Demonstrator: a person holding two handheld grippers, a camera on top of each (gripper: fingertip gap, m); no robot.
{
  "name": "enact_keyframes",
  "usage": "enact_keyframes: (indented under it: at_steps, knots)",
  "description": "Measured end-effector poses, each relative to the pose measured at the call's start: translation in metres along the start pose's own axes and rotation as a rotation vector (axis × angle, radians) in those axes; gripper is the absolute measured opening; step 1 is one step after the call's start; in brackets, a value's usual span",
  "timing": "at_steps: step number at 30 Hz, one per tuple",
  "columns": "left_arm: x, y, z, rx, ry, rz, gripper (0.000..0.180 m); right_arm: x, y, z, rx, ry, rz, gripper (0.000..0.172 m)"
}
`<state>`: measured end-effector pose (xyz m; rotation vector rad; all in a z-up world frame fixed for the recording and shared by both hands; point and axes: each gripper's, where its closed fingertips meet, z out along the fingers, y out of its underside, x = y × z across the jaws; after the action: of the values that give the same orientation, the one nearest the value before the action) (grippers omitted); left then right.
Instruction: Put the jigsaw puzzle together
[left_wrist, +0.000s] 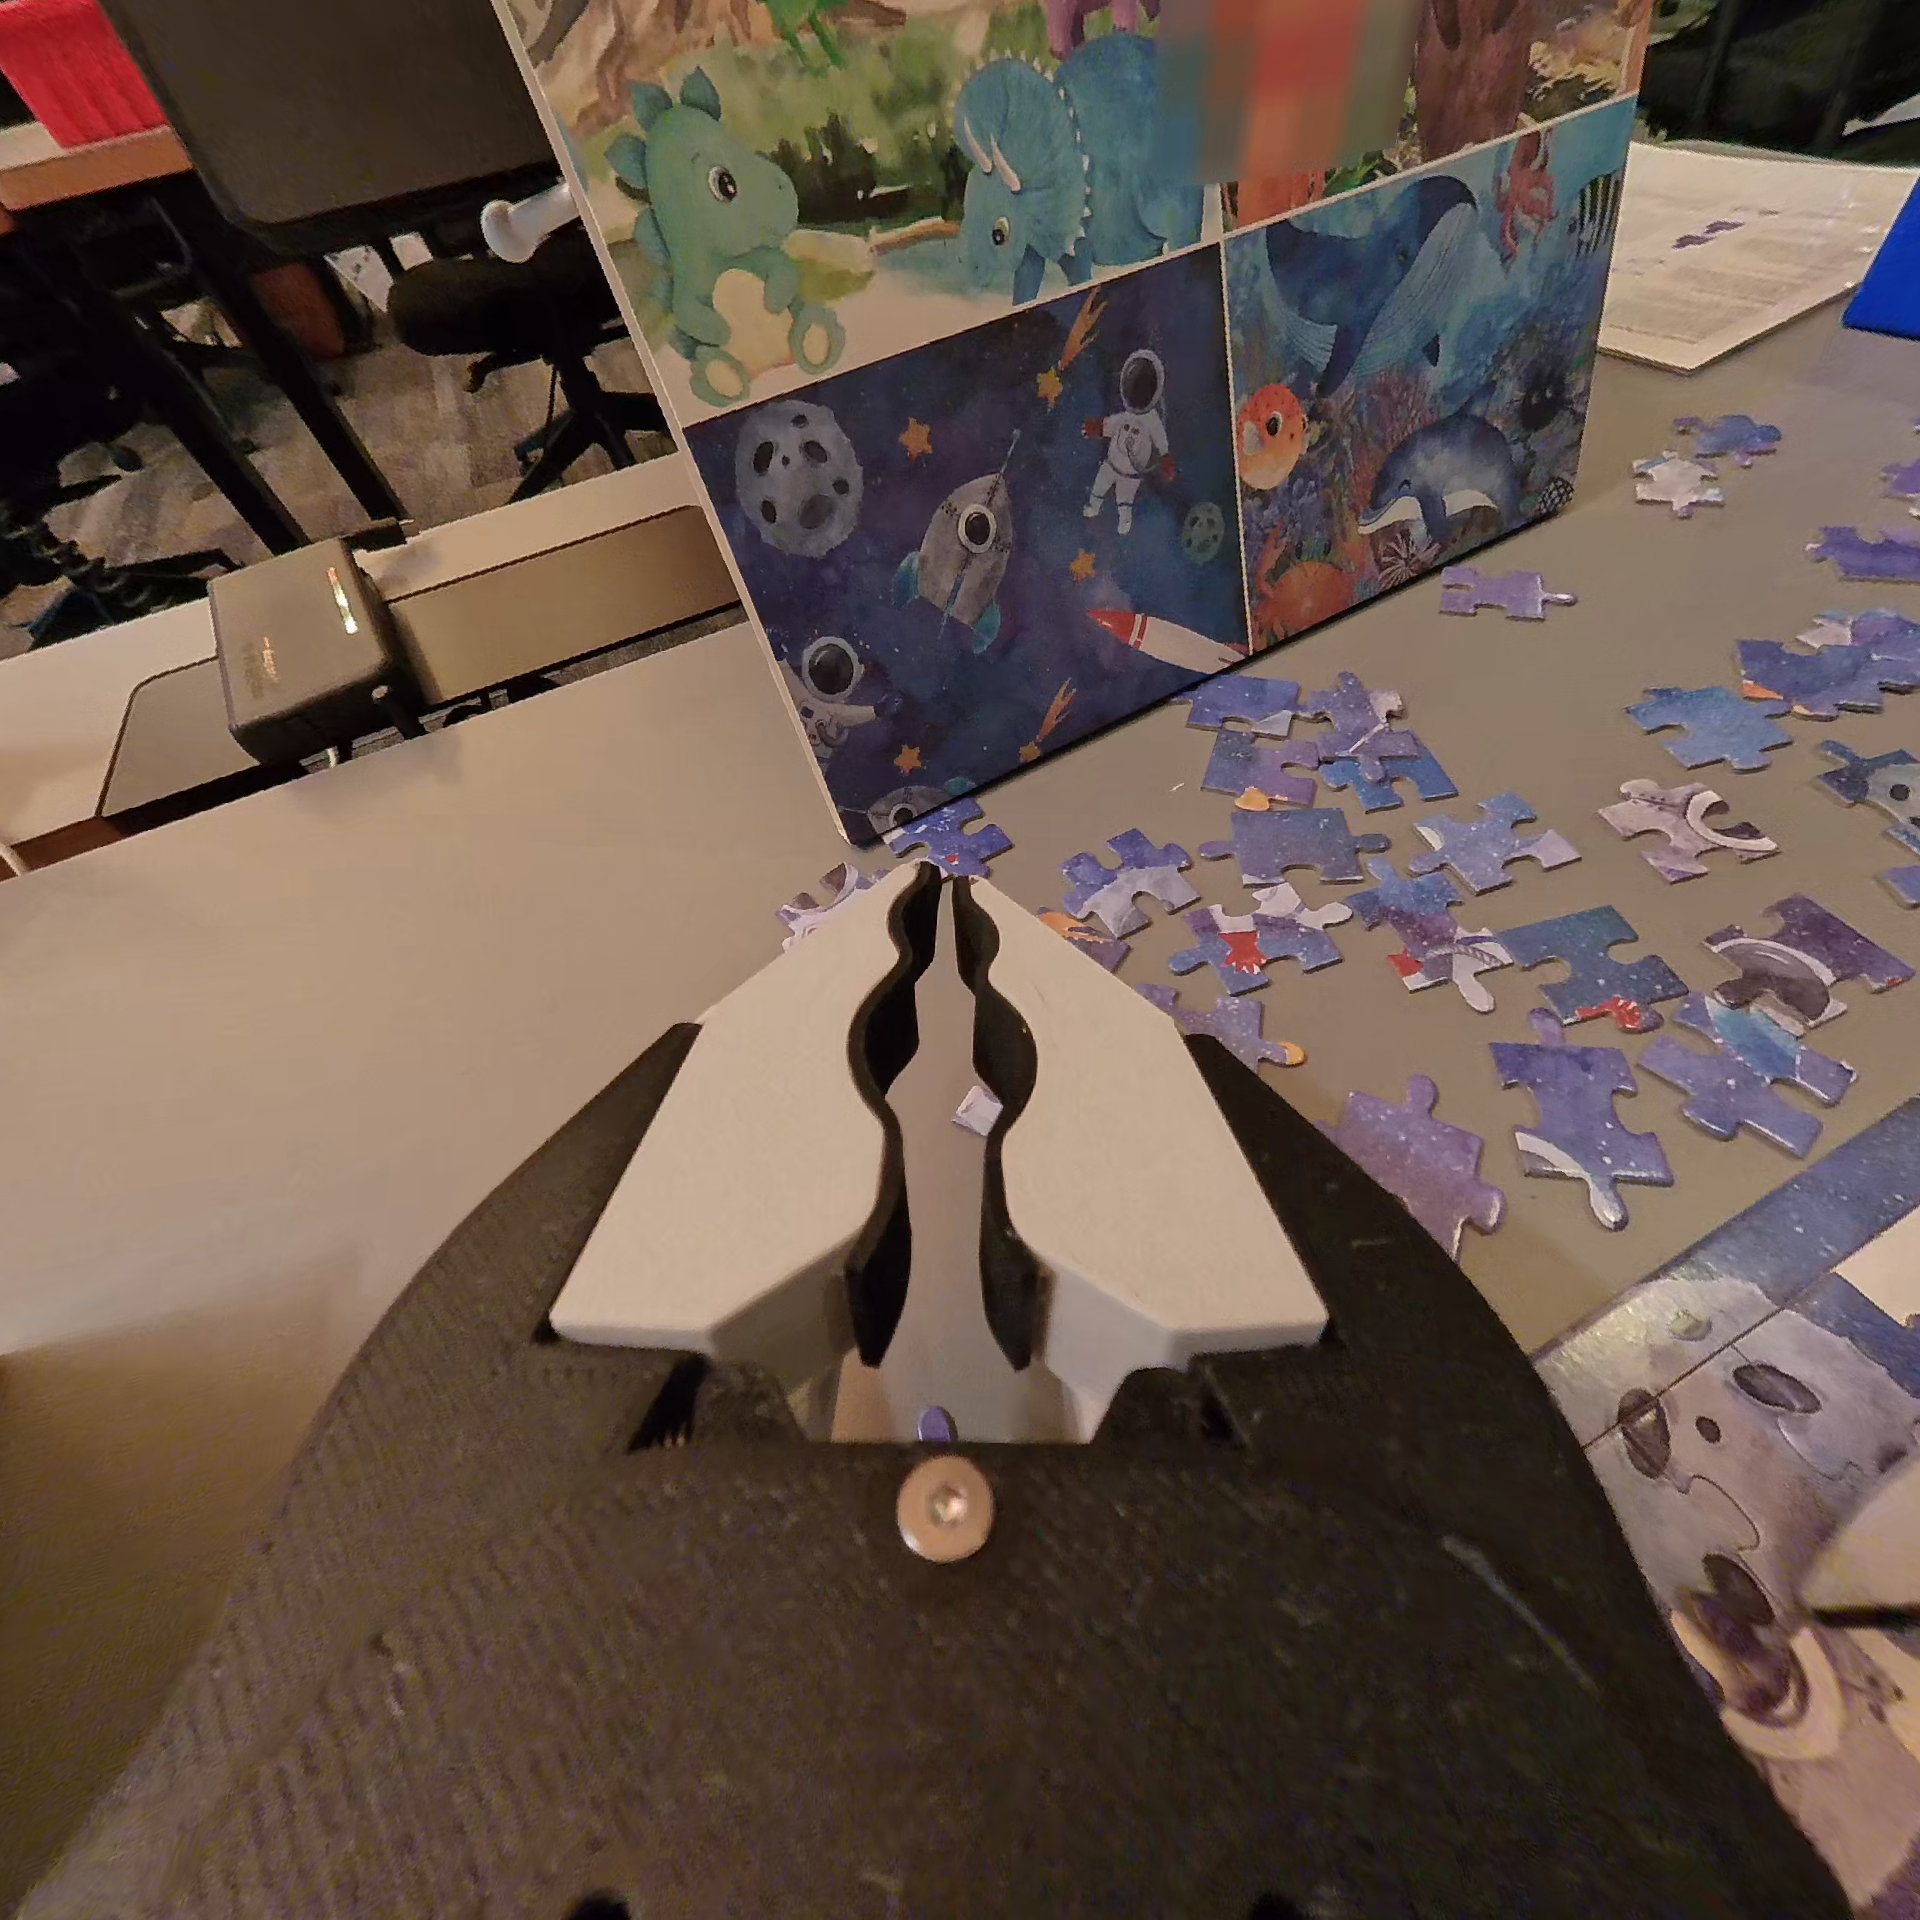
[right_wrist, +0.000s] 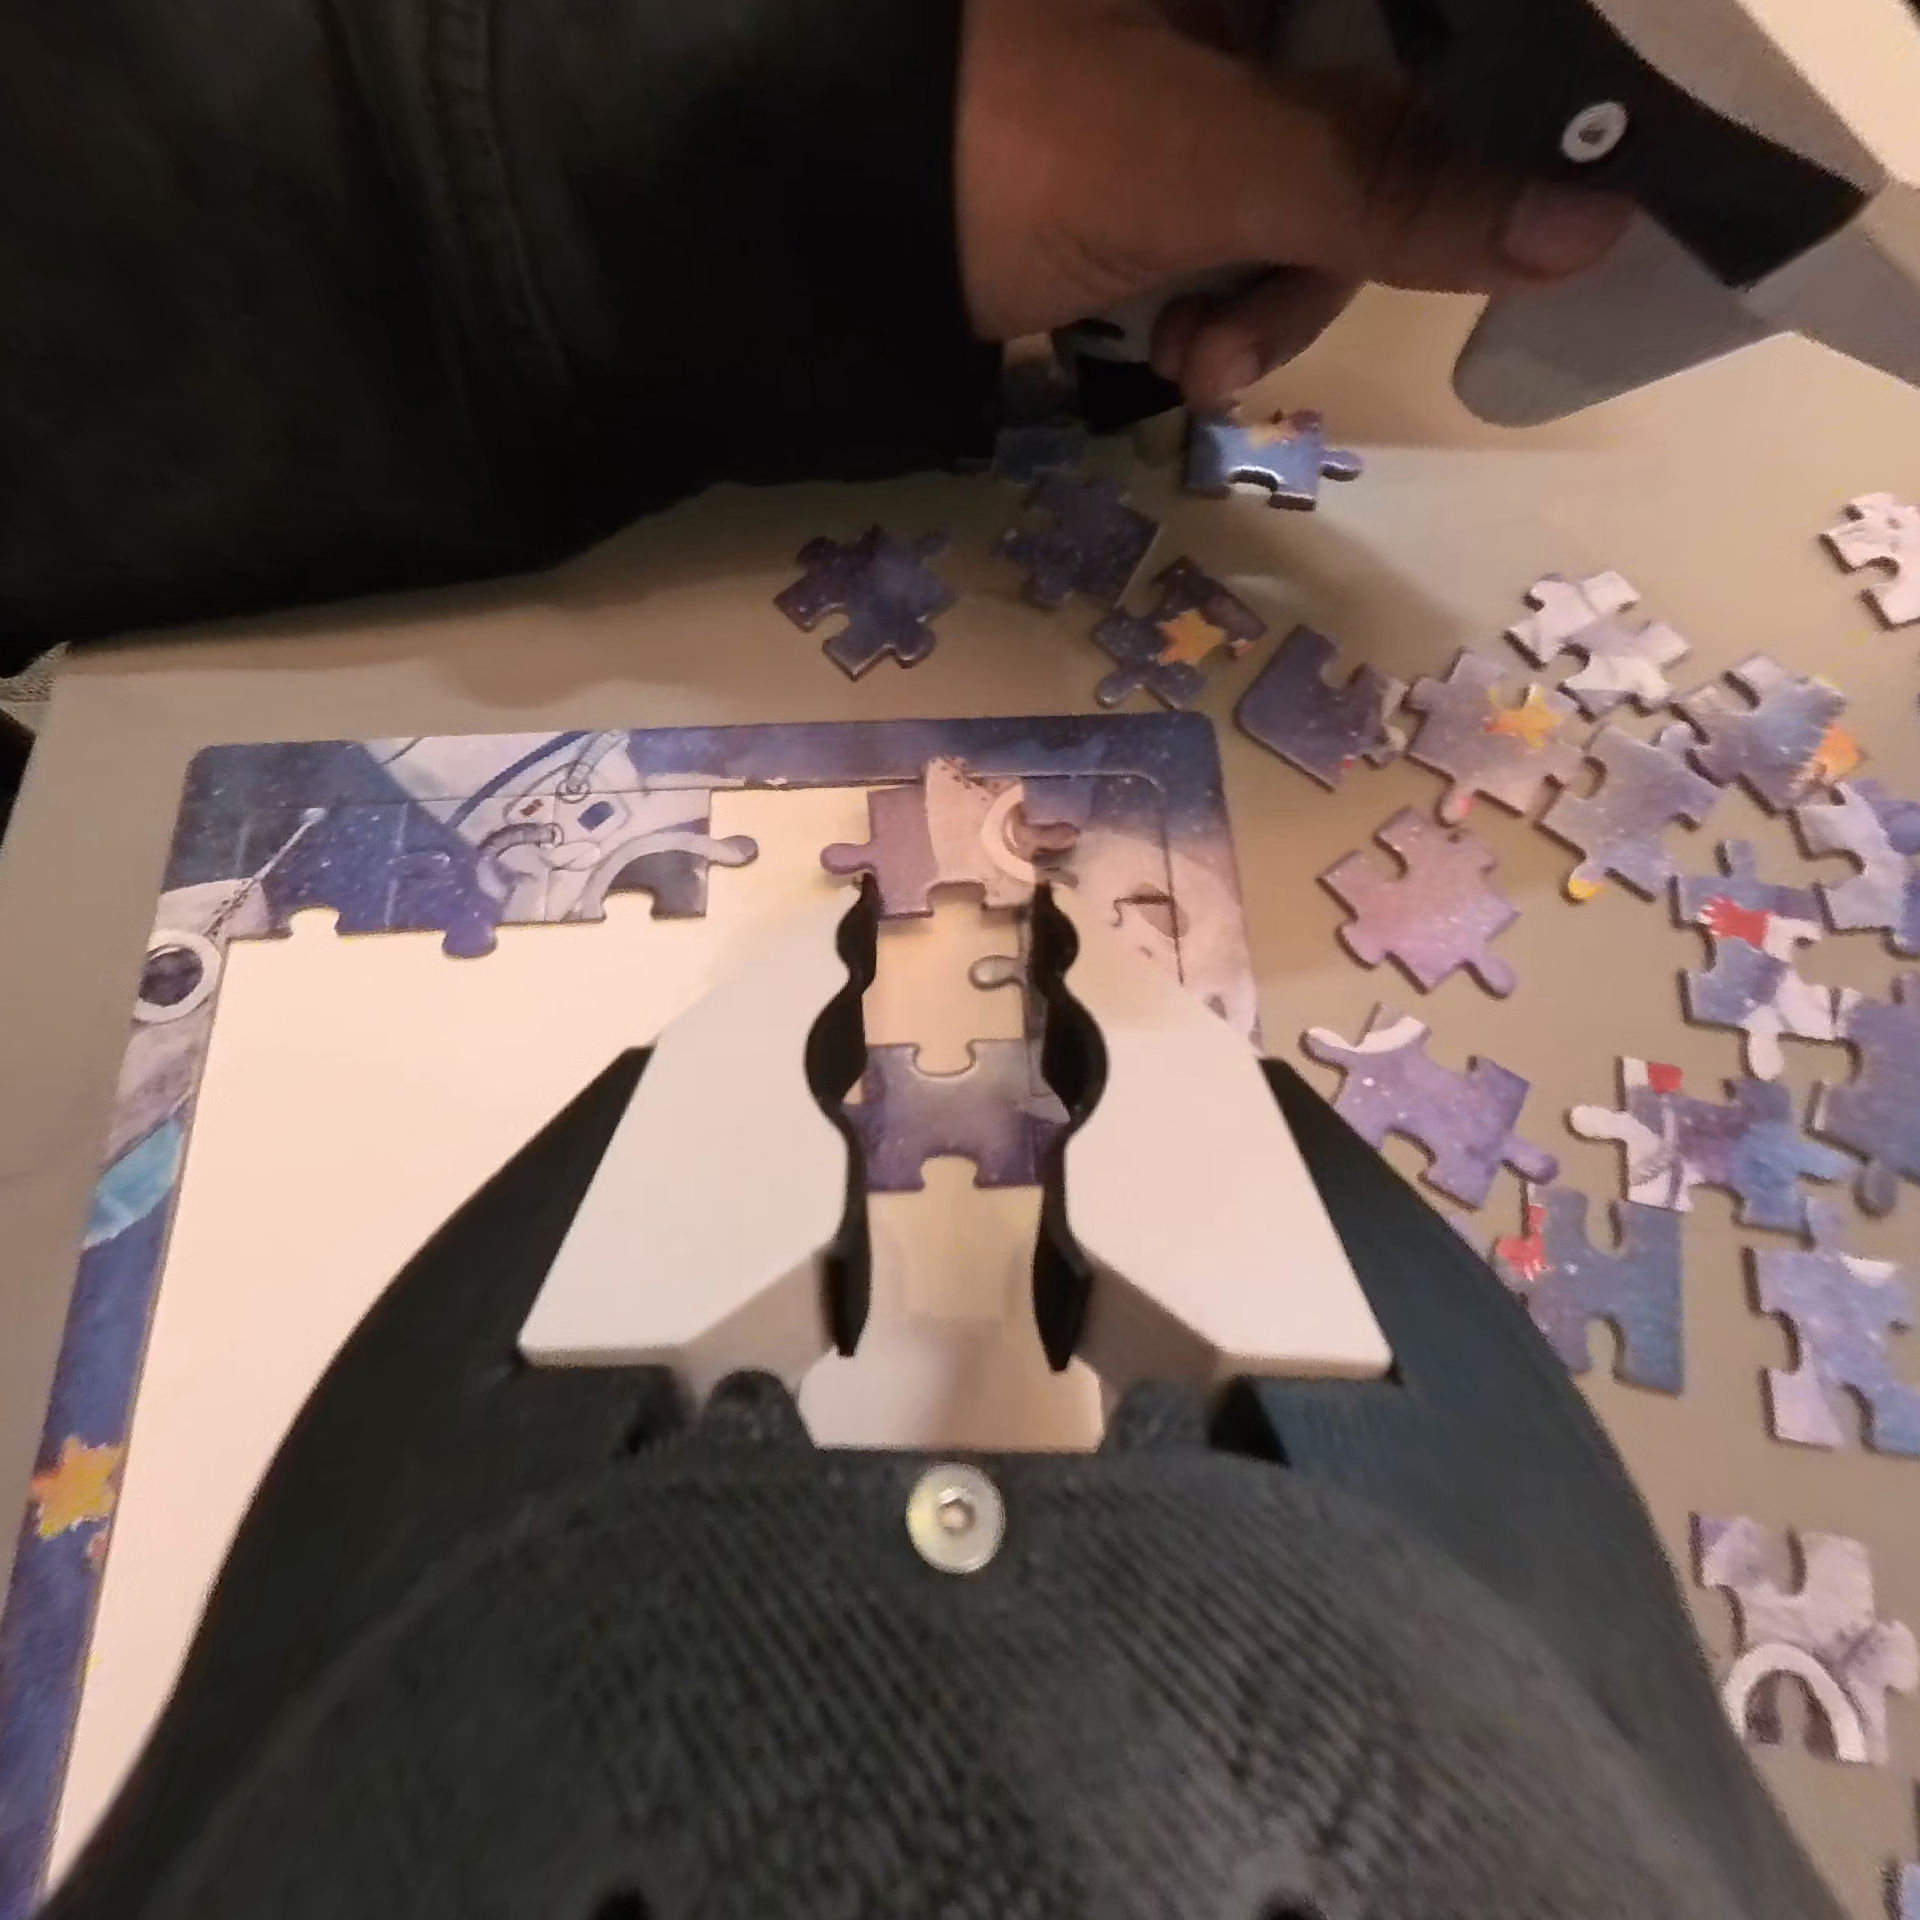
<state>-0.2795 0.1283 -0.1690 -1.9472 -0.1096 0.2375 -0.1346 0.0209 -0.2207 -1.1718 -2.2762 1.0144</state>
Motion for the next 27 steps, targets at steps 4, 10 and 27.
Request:
enact_keyframes:
  at_steps: [4,10,27]
  knots:
    - [0.0001,0.0,0.0001,0.0,-0.001,0.002,0.001,-0.0046,0.0013,0.0038,-0.028,0.001,0.003,0.028]
    - [0.0002,0.0,0.0001,-0.001,-0.001,0.004,0.001,-0.0039,0.002,0.0039,-0.043,0.015,0.012,0.029]
    - [0.0005,0.0003,0.0002,-0.002,-0.001,0.007,0.001,-0.0029,0.0032,0.0029,-0.056,0.023,0.017,0.029]
